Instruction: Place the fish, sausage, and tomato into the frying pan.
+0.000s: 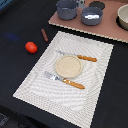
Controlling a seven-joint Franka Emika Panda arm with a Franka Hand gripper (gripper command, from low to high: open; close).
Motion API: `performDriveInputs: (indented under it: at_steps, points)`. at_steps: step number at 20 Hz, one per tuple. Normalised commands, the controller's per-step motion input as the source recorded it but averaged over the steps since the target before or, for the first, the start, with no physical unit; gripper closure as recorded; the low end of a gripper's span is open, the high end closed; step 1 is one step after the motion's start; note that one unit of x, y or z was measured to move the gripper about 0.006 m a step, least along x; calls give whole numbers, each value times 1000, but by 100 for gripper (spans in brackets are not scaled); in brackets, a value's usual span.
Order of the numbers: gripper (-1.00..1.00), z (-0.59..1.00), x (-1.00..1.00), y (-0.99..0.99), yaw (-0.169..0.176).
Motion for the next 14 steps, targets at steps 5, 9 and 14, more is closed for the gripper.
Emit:
performDriveInputs:
  at_steps: [5,9,14]
  points:
    - [-100,-150,-759,-643,-42]
    - [-100,-206,-770,-653,-43]
    - [-100,-265,-775,-644,-49]
